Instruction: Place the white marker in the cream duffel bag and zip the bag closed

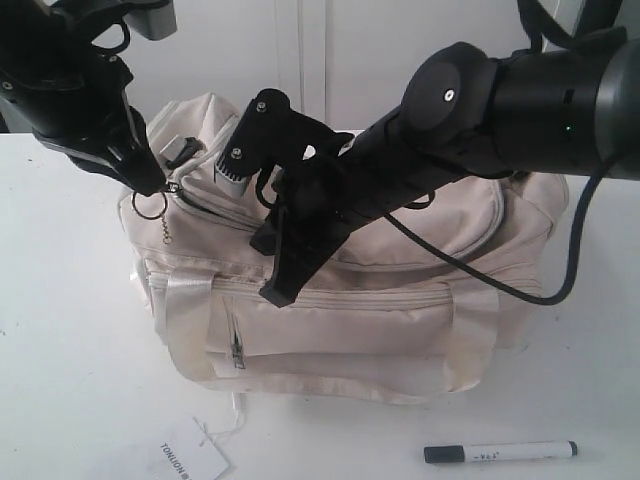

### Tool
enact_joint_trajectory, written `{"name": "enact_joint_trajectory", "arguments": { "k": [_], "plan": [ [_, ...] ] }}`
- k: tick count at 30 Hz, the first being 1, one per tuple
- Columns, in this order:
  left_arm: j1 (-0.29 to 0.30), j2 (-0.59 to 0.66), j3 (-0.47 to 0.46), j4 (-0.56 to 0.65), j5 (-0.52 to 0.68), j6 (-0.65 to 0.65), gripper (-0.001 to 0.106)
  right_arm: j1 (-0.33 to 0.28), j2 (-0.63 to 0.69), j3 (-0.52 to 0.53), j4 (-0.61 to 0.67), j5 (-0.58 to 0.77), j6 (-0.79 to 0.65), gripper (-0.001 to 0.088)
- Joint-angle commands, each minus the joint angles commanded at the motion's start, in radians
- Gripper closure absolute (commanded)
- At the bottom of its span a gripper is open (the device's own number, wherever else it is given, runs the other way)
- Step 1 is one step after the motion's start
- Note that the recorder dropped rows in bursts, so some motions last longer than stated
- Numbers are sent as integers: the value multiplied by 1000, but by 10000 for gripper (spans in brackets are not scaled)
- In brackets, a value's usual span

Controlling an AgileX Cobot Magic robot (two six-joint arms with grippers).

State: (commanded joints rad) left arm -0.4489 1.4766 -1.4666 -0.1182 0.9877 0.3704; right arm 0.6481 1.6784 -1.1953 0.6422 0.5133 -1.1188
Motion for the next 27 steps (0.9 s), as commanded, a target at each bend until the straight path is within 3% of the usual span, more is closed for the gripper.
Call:
{"name": "enact_joint_trajectory", "arguments": {
  "k": [19,27],
  "plan": [
    [0,6,51,173,-173,0,1053,0,-44,0,-4,4,-2,868],
    [0,38,51,173,-217,0,1053,0,-45,0,-7,4,-2,868]
  ]
}}
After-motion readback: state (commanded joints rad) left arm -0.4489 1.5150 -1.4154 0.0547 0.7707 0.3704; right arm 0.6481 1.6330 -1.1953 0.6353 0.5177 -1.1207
